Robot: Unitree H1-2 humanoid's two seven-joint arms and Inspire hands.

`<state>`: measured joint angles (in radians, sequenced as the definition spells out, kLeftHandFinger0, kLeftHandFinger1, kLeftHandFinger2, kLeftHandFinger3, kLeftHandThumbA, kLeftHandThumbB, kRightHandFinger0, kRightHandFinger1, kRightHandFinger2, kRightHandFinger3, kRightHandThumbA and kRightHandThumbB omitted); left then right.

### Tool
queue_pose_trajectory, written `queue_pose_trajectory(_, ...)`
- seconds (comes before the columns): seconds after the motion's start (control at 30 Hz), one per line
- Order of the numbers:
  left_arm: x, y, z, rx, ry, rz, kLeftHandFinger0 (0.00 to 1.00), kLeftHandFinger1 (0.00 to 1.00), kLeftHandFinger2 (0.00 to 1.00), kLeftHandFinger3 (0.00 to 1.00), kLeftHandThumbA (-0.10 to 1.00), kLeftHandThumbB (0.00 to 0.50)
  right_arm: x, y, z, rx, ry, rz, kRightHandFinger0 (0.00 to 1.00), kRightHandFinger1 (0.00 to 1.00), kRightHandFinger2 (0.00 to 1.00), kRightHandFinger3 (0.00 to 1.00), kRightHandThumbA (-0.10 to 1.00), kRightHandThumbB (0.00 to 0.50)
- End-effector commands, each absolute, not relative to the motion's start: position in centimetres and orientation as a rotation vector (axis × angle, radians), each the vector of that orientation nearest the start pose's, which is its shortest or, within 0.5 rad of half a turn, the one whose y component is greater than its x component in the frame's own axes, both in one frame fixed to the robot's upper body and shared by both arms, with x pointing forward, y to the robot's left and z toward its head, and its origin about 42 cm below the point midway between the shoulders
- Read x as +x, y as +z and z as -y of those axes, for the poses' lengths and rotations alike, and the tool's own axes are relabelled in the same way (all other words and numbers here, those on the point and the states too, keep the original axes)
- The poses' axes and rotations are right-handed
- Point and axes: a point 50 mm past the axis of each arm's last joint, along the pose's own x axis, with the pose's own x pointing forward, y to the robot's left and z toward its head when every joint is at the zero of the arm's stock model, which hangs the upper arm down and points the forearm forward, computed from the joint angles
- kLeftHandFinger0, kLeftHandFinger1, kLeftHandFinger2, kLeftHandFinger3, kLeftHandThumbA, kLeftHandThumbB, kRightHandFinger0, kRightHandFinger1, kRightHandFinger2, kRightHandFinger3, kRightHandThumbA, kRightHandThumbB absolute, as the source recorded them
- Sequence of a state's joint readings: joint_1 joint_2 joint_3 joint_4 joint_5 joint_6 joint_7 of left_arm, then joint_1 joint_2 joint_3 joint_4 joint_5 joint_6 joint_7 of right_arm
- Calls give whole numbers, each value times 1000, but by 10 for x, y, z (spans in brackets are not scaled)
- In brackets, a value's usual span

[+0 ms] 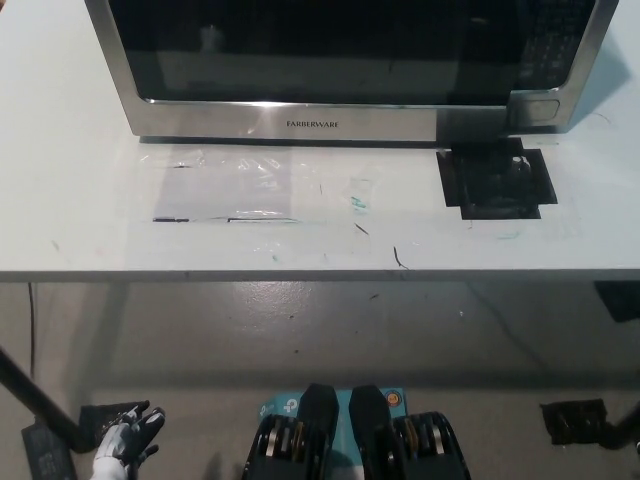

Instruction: A microwave is kept infront of the robot with its door slightly ajar. The robot uses its right hand to push the door towards the left to open it.

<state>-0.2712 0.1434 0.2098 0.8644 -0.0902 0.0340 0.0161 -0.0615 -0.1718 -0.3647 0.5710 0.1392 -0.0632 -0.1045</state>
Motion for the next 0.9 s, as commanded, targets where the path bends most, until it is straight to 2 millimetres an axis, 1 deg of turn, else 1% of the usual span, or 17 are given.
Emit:
queue_pose_trajectory(0.0, 334, -18, -320, -53, 259, -505, 1000, 980, 960, 989, 409, 145, 237, 175, 411, -100, -514, 73, 412, 678, 775, 877, 542, 197)
queue_pose_trajectory(0.03, 335, -17, -321, -56, 265, -504, 1000, 947, 945, 999, 419, 154, 231, 191, 409, -113, -513, 102, 434, 704, 801, 886, 514, 199)
queue_pose_trajectory(0.07, 337, -16, -321, -61, 273, -509, 1000, 940, 940, 1000, 422, 158, 234, 185, 409, -100, -527, 86, 434, 701, 802, 884, 511, 201)
queue_pose_trajectory(0.1, 339, -14, -322, -67, 283, -507, 1000, 911, 936, 1000, 427, 162, 239, 175, 408, -68, -543, 57, 476, 712, 818, 921, 460, 191)
queue_pose_trajectory(0.13, 341, -10, -324, -61, 299, -500, 939, 859, 923, 989, 421, 144, 248, 149, 405, -62, -566, -19, 523, 747, 824, 932, 455, 202)
queue_pose_trajectory(0.2, 345, -6, -324, -29, 283, -489, 916, 859, 926, 1000, 465, 112, 255, 128, 401, -41, -555, -68, 636, 811, 877, 956, 446, 175)
queue_pose_trajectory(0.23, 347, -4, -324, -8, 270, -481, 921, 860, 920, 993, 473, 121, 259, 115, 396, -37, -559, -100, 565, 756, 820, 926, 431, 189)
queue_pose_trajectory(0.27, 347, -3, -324, -4, 267, -478, 927, 860, 916, 985, 476, 118, 260, 112, 395, -35, -562, -110, 512, 731, 798, 908, 416, 187)
queue_pose_trajectory(0.3, 352, -1, -322, -9, 260, -474, 913, 862, 912, 975, 456, 127, 263, 103, 389, -28, -563, -138, 497, 716, 785, 889, 411, 179)
queue_pose_trajectory(0.33, 354, 3, -318, -34, 254, -466, 900, 862, 907, 955, 417, 135, 266, 90, 376, 9, -527, -191, 605, 791, 831, 942, 489, 189)
queue_pose_trajectory(0.37, 355, 3, -317, -31, 249, -461, 879, 850, 902, 956, 418, 136, 267, 86, 370, 11, -516, -209, 592, 787, 844, 946, 505, 210)
queue_pose_trajectory(0.43, 356, 4, -315, -47, 251, -462, 853, 824, 882, 954, 391, 127, 269, 83, 359, 35, -502, -239, 603, 795, 862, 953, 518, 214)
queue_pose_trajectory(0.63, 353, 4, -318, -46, 256, -465, 853, 828, 892, 960, 412, 117, 264, 92, 367, 29, -502, -227, 622, 796, 847, 932, 551, 242)
queue_pose_trajectory(0.7, 353, 4, -320, -45, 267, -468, 846, 830, 901, 960, 402, 111, 260, 98, 374, 28, -514, -206, 665, 812, 862, 926, 564, 227)
queue_pose_trajectory(0.73, 351, 2, -321, -48, 267, -471, 829, 830, 906, 971, 389, 102, 255, 115, 384, -15, -537, -160, 590, 765, 820, 901, 514, 200)
queue_pose_trajectory(0.83, 349, 1, -321, -49, 268, -472, 833, 827, 901, 975, 386, 100, 254, 117, 385, -14, -536, -159, 592, 770, 818, 902, 513, 200)
queue_pose_trajectory(0.87, 347, -2, -321, -34, 253, -471, 841, 819, 905, 986, 405, 105, 249, 147, 398, -43, -565, -108, 612, 797, 836, 923, 511, 187)
